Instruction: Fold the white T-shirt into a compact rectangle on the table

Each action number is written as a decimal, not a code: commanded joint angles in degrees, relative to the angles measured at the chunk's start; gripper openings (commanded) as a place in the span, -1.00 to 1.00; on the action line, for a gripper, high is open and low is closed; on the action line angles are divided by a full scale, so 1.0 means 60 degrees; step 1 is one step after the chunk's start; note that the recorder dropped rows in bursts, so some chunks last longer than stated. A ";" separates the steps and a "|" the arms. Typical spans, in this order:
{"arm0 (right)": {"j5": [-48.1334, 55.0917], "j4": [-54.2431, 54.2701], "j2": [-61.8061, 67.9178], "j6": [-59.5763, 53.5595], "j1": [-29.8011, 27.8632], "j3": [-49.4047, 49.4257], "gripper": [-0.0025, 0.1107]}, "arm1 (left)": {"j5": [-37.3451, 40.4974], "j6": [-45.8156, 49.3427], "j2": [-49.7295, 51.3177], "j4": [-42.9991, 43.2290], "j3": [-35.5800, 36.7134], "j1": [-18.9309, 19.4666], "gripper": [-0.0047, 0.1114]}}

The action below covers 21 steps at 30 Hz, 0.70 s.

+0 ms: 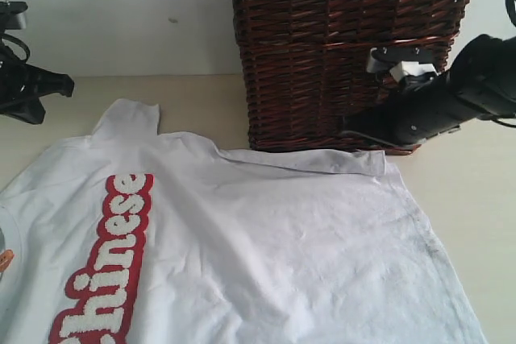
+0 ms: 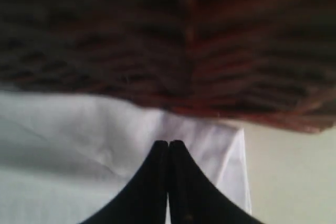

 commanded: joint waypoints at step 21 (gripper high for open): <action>0.1116 -0.0240 0.0319 -0.0310 0.0026 -0.1566 -0.96 | -0.1000 0.0320 0.0201 -0.0018 0.0018 0.0010 -0.92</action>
